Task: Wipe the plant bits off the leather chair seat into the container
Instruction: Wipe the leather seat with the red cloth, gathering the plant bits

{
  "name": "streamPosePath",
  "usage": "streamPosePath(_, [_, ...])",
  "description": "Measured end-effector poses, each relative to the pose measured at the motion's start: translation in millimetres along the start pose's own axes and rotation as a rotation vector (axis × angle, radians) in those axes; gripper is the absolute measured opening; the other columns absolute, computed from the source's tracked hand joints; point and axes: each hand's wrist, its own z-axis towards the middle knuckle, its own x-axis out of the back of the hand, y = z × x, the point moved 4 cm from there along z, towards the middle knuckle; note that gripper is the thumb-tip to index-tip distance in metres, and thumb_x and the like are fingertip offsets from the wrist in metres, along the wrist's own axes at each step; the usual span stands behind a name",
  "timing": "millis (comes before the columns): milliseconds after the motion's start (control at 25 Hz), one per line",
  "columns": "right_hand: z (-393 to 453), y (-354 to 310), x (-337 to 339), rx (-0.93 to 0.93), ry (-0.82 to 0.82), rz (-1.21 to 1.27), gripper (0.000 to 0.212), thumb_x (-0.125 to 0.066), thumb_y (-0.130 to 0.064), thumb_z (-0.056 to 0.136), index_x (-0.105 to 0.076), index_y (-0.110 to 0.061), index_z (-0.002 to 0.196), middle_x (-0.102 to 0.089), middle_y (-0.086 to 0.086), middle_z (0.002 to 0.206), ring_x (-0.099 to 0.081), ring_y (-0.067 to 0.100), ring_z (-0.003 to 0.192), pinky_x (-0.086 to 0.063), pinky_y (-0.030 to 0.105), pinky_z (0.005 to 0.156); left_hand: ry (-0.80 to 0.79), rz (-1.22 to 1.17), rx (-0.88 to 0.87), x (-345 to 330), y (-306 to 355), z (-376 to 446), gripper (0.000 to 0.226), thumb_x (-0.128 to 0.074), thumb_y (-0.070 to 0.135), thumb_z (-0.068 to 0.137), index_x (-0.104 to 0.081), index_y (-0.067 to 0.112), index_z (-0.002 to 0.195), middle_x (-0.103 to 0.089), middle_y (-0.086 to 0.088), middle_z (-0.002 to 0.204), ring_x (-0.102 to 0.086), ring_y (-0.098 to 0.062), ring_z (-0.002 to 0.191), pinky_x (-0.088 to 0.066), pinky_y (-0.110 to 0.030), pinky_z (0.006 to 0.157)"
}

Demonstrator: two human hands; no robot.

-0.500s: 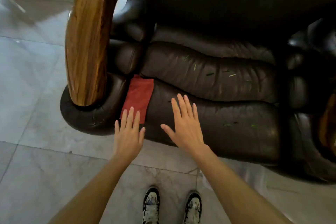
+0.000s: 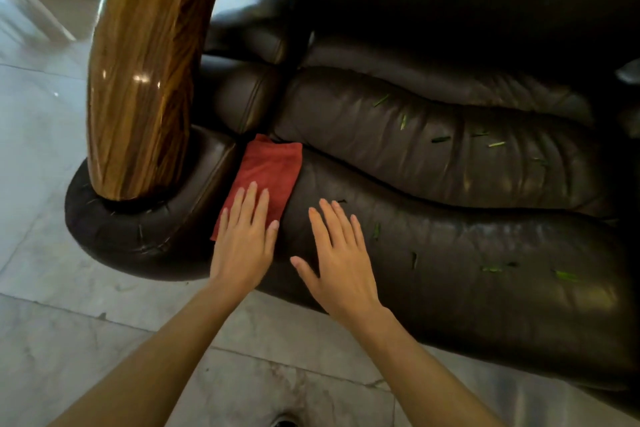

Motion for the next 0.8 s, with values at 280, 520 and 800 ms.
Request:
streamPosePath(280, [13, -8, -38, 0.110, 0.035, 0.155, 0.069, -0.063, -0.022, 0.080, -0.034, -0.008, 0.141, -0.045, 0.014, 0.146, -0.040, 0.029, 0.136, -0.027, 0.045, 0.112, 0.048, 0.057, 0.008, -35, -8, 10, 0.066, 0.003, 0.051, 0.092, -0.014, 0.019, 0.147, -0.021, -0.010, 0.156, -0.016, -0.026, 0.144, -0.014, -0.046, 0.114])
streamPosePath(520, [8, -3, -73, 0.141, 0.172, 0.077, 0.059, -0.045, -0.033, 0.075, -0.051, -0.014, 0.131, -0.059, 0.001, 0.134, -0.052, 0.016, 0.127, -0.034, 0.034, 0.111, 0.217, 0.047, -0.035, -46, -11, 10, 0.060, -0.005, 0.047, 0.094, -0.031, 0.021, 0.142, -0.042, -0.009, 0.147, -0.033, -0.023, 0.137, -0.017, -0.037, 0.111])
streamPosePath(800, [1, -12, -51, 0.156, 0.139, 0.108, 0.054, -0.045, -0.021, 0.090, -0.037, -0.009, 0.142, -0.040, 0.009, 0.150, -0.032, 0.023, 0.141, -0.004, 0.031, 0.115, 0.102, -0.092, -0.091, 1, -15, 21, 0.048, -0.031, 0.042, 0.094, -0.044, 0.023, 0.136, -0.041, 0.000, 0.145, -0.035, -0.021, 0.133, -0.032, -0.040, 0.108])
